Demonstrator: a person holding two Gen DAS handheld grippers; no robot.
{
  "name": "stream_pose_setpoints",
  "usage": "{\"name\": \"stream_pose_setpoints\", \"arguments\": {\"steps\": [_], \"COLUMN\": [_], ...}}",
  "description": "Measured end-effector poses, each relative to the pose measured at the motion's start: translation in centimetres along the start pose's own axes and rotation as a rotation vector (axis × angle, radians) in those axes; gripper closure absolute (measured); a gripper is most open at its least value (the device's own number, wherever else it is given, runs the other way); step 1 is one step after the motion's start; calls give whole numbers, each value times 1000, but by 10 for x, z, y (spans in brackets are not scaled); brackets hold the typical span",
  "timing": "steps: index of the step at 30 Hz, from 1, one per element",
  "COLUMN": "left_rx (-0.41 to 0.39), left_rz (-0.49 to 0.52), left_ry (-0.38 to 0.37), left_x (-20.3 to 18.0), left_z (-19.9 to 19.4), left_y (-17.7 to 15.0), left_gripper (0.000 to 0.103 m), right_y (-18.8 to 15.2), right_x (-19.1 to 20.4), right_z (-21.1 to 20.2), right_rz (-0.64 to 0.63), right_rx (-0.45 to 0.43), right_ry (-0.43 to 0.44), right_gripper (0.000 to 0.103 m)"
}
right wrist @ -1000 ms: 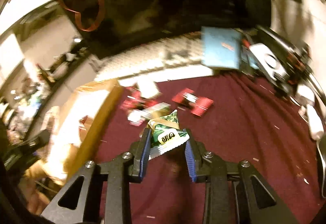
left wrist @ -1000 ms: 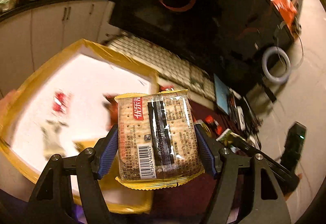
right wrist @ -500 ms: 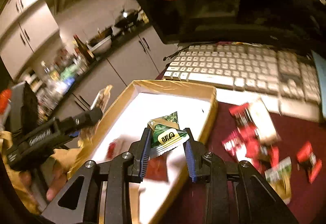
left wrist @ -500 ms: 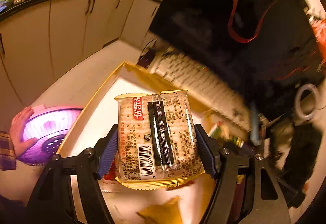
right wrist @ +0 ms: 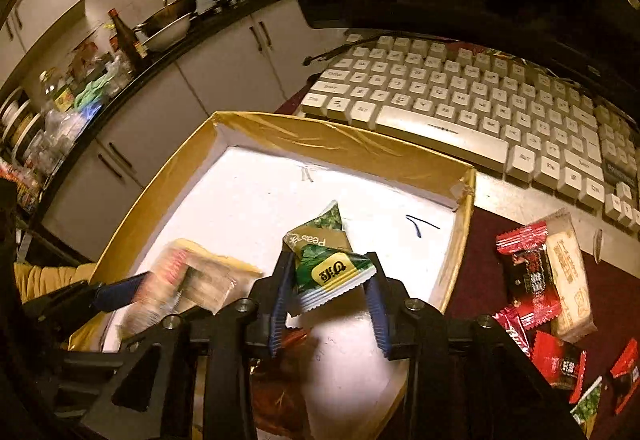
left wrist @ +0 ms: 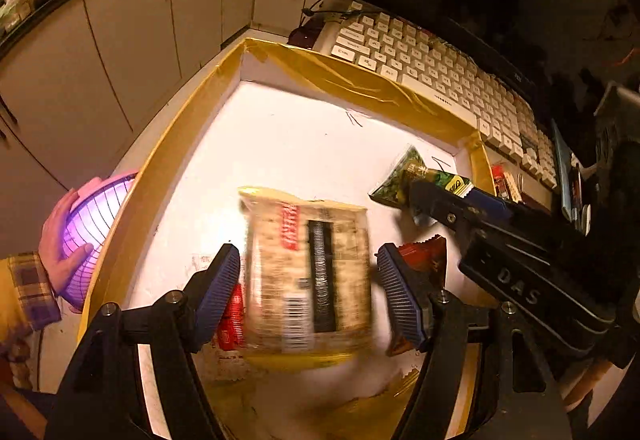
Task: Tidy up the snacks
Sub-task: 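Carry the cracker pack and green packet into the box and release both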
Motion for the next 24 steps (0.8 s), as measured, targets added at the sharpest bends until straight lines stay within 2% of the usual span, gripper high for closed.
{"name": "stream_pose_setpoints", "arguments": {"steps": [2,4,7,11,13,18,21,24], "left_rx": [-26,-88,-173,-262,-262,-201,-170,-170], "left_rz": [-31,-61,-80,-65,-43,51,119,177], "left_ry": [-12,4,29,-56,-113,-227,-231,-238], "left_x": [4,9,7,-16,-36,-88,-124,-146], "left_z": [-8,-25,-53,-82,-88,-90,-86,-87], "left_y": [1,0,-13,-48,-69,-98,-103,-109], "left_gripper": [32,31,31,26,26,26,26,26], "right_y": [1,-4,-21,-64,-84,-127,-144,-155], "right_x": [-4,-8,-20,-44,-61,-108,-134,-152], "right_z": [-15,-41,-84,-132,-150,-185,-194,-196], "right_rz": [46,73,111,134,161,246,295,326], "right_rx": [-45,-103,-178,-246,-263,-298,-301,-300], "right_ry": [23,56,83,104,76,46,16,28], "right_gripper": [52,40,38,38,37,36,37,41]}}
Point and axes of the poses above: each gripper's, at about its wrist camera, not at the fingertips, and z roughly the way its jaws point, x to its left, y to its top, the point moved 3 cm from there along z, roughly the way its jaws point, and after that the axes turned 7 degrees about y, right-handed, at the moved point
